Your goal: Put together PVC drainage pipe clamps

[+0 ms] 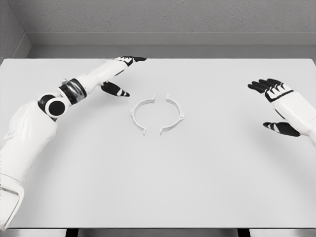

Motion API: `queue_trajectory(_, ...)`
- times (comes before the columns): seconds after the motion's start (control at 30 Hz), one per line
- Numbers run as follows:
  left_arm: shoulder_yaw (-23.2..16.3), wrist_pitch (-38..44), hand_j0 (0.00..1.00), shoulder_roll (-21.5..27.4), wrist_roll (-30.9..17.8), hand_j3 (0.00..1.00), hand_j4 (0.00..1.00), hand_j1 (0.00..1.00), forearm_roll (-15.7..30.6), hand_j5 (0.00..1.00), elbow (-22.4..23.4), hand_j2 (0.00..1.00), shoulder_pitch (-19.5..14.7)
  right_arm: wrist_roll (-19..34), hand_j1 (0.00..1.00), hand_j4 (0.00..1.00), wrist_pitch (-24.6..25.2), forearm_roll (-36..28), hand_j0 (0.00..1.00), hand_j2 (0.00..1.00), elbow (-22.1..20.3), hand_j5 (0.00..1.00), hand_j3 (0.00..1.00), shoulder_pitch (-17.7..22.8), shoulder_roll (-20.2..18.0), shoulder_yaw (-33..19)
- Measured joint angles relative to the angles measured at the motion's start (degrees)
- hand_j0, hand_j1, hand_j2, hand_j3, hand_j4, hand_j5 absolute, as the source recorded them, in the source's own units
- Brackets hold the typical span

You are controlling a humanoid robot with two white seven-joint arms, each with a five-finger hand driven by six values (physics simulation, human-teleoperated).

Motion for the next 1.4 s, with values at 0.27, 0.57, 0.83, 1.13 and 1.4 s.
queue_trajectory(0.27, -0.29, 0.0, 1.0, 2.59, 0.0, 1.0, 1.0, 1.0, 0.32, 1.0, -0.39, 1.0, 0.97, 0.02, 1.0, 1.0, -0.99, -0.31, 1.0, 1.0, 0.18, 1.0, 1.0, -0.79, -0.96, -0.52)
queue_trajectory(0.57, -0.45, 0.0, 1.0, 3.52, 0.0, 1.0, 1.0, 1.0, -0.12, 1.0, -1.34, 1.0, 3.08, 0.02, 1.0, 1.0, -1.06, -0.2, 1.0, 1.0, 0.41, 1.0, 1.0, -0.79, -0.94, -0.4)
queue_trajectory(0.83, -1.02, 0.0, 1.0, 3.33, 0.0, 1.0, 1.0, 1.0, -0.22, 1.0, -3.01, 1.0, 4.13, 0.02, 1.0, 1.0, -1.07, -0.26, 1.0, 1.0, 0.34, 1.0, 1.0, -0.88, -0.83, 0.15)
queue_trajectory(1.13, -1.28, 0.01, 1.0, 3.25, 0.01, 1.0, 1.0, 1.0, -0.14, 1.0, -4.43, 1.0, 4.66, 0.01, 1.0, 1.0, -1.07, -0.28, 1.0, 1.0, 0.26, 1.0, 1.0, -0.88, -0.76, 0.27)
queue_trajectory(1.4, -1.59, 0.01, 1.0, 2.58, -0.01, 1.0, 1.0, 1.0, -0.36, 1.0, -4.43, 1.0, 4.75, 0.02, 1.0, 1.0, -1.07, -0.28, 1.0, 1.0, 0.26, 1.0, 1.0, -0.88, -0.76, 0.27)
